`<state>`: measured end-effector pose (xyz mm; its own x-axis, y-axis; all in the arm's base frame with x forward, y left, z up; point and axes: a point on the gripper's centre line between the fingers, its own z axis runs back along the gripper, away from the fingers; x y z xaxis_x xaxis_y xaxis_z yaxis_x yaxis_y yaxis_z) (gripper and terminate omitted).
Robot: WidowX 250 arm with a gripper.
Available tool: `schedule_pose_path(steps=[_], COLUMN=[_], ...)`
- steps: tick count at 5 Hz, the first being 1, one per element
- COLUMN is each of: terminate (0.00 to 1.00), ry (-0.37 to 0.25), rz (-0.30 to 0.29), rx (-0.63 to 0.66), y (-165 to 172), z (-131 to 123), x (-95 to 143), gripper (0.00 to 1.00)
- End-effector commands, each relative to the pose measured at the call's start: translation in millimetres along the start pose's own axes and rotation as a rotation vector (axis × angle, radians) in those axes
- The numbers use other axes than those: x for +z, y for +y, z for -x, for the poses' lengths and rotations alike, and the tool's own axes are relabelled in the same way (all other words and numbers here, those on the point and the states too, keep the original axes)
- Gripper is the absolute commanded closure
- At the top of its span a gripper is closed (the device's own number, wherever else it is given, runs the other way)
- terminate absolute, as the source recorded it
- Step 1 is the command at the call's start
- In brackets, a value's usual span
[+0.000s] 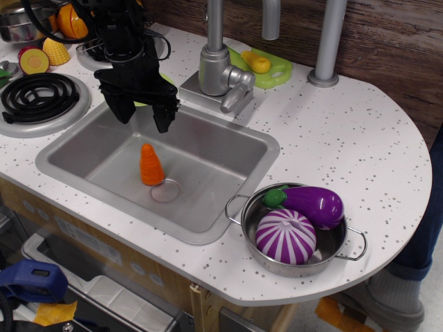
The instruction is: Put carrot on plate
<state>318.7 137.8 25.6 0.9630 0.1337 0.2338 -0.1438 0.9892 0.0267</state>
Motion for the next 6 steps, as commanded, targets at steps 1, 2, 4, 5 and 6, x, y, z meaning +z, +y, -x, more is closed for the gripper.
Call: schedule_pose_path(steps=[1, 2, 4, 5, 6], terminate=[0.00, 0.00, 0.00, 0.00, 0.00], ry=[0.000, -0.032, -0.076, -0.065, -0.055], rz=[0.000, 0.010, 0.055, 0.076, 0.076], rx=[0.000, 0.010, 0.053, 0.076, 0.079], y=[0.0, 1.6, 6.6, 6.3, 5.1], z=[0.0, 5.0, 11.1, 13.6, 12.9], x=[0.0, -14.5, -42.5, -48.3, -46.0], gripper=[0.00, 0.00, 0.00, 0.00, 1.00])
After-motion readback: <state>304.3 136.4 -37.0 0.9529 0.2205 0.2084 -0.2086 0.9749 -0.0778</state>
